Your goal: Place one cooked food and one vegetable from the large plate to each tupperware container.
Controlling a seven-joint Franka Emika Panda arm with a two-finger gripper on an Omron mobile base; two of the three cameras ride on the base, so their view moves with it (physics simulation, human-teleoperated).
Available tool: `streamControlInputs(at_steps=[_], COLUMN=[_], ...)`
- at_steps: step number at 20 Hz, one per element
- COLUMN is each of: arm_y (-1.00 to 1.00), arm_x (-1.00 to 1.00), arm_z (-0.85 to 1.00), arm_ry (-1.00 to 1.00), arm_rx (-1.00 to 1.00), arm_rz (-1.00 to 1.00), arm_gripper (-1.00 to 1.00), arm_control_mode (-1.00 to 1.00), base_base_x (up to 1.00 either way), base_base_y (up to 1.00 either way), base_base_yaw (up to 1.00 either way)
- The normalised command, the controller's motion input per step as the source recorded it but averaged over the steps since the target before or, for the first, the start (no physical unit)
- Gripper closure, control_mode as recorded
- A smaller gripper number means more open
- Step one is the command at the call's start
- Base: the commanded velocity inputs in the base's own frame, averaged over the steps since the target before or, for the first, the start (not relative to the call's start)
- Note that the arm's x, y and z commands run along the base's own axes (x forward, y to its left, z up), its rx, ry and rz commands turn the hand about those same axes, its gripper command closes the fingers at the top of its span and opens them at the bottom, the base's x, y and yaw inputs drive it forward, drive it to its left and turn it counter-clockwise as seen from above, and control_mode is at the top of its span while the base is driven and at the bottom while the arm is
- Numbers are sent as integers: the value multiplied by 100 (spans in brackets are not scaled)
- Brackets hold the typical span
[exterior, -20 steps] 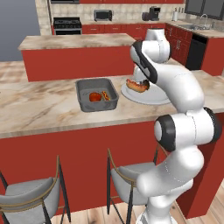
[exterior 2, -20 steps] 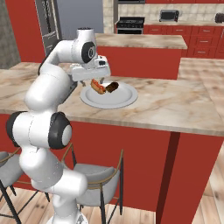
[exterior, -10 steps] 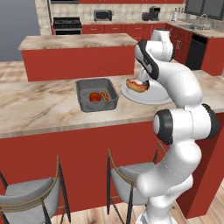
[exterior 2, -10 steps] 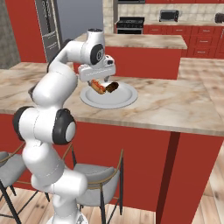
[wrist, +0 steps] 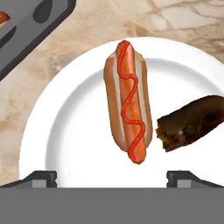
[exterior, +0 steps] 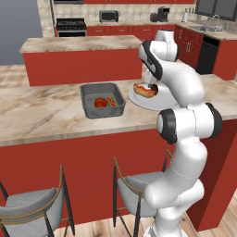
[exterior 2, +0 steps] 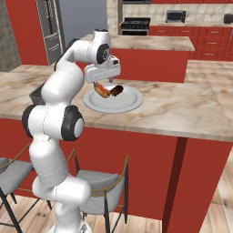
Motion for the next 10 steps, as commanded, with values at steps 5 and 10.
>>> streamControlInputs(at_steps=[5,10], arm_y=[0,0], arm_x=[9,11], arm_z=[-13,-18], arm_ry=[0,1], arm_rx=[0,0], arm_rz=[3,0], arm_gripper=[-100,-100], arm_control_mode=[-100,-100], base_base_x=[0,0], base_base_y=[0,0], base_base_yaw=[0,0])
